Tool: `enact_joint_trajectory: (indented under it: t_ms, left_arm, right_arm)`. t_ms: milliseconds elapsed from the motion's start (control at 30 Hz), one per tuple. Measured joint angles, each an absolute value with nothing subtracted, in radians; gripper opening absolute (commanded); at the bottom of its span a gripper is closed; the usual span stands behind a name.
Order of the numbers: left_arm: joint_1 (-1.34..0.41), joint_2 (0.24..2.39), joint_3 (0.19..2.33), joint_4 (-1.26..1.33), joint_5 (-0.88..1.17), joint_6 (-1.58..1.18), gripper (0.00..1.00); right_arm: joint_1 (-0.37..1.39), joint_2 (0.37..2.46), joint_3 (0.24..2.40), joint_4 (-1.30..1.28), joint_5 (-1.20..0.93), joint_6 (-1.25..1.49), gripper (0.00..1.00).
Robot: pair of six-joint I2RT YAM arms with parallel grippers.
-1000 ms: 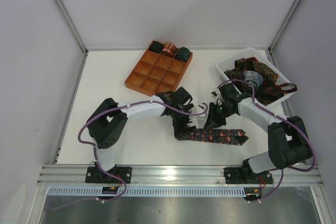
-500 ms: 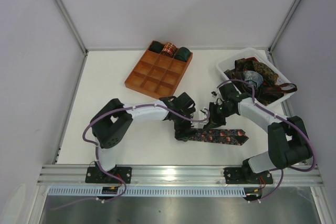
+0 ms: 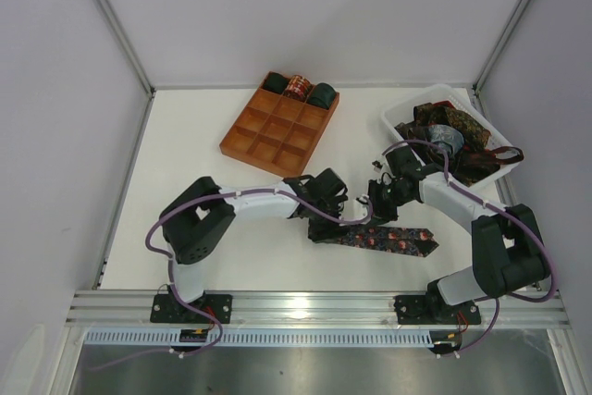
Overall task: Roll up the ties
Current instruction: Roll the tie
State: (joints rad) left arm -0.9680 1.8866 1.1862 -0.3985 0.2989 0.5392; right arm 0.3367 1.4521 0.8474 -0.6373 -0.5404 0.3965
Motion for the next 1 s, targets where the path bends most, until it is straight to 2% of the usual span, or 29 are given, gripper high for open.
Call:
enact_joint_trajectory:
  t_ms: [67,133,300,1000]
  left_arm:
    - [-0.971,1.883,1.182,-0.394,0.295,0.539,0.71]
    - [-0.972,1.88,1.178,-0.389,0.291,0.539,0.8]
    - [-0.974,1.868,1.161,-0.378,0.278,0.54,0.94]
    - [-0.905,1.789,1.068,-0.395,0.292,0.543,1.0]
  right_arm:
    - [0.337,1.455,0.847,-0.636,-0.54,0.4,0.05]
    - [0.337,1.457,0.847,-0.635,-0.541,0.4,0.05]
    - [0.337,1.461,0.847,-0.633,-0.543,0.4,0.05]
    - [0.336,1.465,0.847,-0.616,-0.561,0.415,0.04]
